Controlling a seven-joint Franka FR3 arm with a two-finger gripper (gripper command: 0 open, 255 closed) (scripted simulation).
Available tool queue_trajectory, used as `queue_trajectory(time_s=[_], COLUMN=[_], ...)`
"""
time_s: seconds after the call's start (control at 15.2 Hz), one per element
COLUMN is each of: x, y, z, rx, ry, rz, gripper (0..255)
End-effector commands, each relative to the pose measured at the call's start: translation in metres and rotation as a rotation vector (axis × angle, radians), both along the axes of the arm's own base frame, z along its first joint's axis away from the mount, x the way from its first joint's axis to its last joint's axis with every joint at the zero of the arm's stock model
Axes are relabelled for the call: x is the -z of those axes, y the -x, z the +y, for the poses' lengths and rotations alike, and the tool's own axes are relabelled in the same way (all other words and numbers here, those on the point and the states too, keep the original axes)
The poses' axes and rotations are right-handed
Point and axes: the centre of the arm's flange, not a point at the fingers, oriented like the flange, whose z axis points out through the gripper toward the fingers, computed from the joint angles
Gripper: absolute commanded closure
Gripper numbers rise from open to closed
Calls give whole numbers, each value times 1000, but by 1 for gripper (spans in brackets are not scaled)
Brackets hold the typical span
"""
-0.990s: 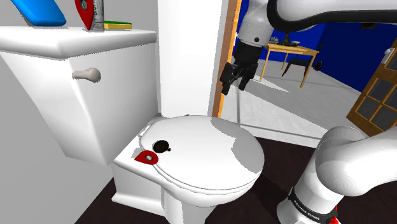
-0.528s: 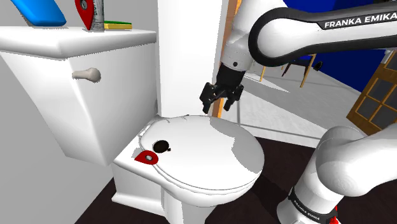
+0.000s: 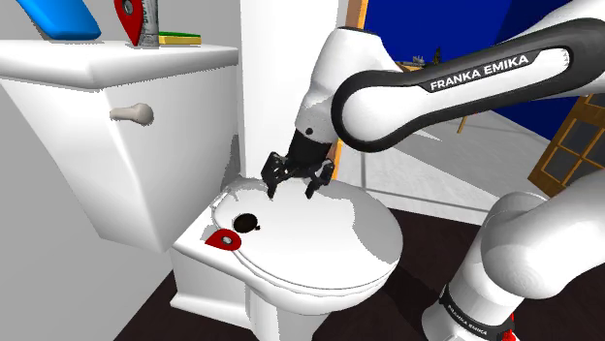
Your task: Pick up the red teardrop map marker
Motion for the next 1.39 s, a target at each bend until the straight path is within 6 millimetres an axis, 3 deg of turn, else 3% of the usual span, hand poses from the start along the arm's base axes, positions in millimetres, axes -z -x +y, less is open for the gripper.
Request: queue_trajectory(time_s=[0.0, 0.66, 1.25, 1.32], x=[15, 77, 117, 117], y=[-10, -71, -71, -71], z=[15, 98, 98, 97], rx=[47, 253, 253, 253], ry=[-28, -147, -147, -147], rz=[-9, -44, -44, -44], gripper=[0, 0, 0, 255])
